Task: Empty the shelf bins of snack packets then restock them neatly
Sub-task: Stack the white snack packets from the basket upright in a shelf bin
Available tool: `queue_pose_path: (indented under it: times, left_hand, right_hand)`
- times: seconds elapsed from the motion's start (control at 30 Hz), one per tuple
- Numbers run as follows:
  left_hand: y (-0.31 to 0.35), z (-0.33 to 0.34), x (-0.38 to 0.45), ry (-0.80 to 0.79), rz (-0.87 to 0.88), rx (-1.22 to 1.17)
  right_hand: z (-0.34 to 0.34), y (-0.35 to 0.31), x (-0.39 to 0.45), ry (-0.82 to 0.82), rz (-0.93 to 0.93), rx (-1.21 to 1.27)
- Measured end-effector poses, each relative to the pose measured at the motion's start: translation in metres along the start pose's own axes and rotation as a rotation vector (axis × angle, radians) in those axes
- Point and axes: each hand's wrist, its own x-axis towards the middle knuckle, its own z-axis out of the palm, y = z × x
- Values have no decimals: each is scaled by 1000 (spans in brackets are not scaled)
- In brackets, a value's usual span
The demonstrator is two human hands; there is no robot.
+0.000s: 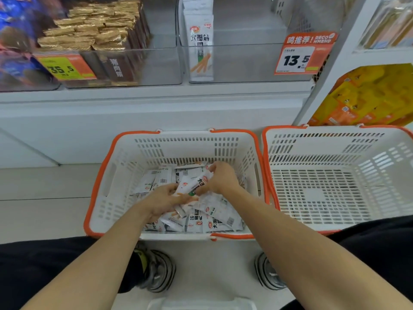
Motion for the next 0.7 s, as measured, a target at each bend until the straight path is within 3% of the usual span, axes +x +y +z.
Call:
queue_pose_path:
  times: [0.1,0.2,0.27,0.33,0.37,0.43,0.53,0.7]
  left_hand:
    - [-1,-4,-1,-40,-64,-49]
    - [1,-1,-1,-61,-114,-195]
    - [-1,5,4,-5,-108,-236]
    - [-5,8,9,88,-118,-273]
    - [-8,9,12,126,-141,-308]
    - [-12,9,13,176,-196,-390]
    - [-20,9,14,181,-252,-454]
    - [-23,10,16,131,-250,-505]
  right_hand:
    - [12,15,2,48,40,370]
    - [24,22,7,-19,-40,372]
    - [33,23,11,-31,-99,383]
    - [39,29,16,20,-39,449]
    - [39,36,18,50,23,434]
    - [36,57,20,34,135,179]
    - [43,87,9,-209,215,-213]
    - [46,89,9,-185,273,-312]
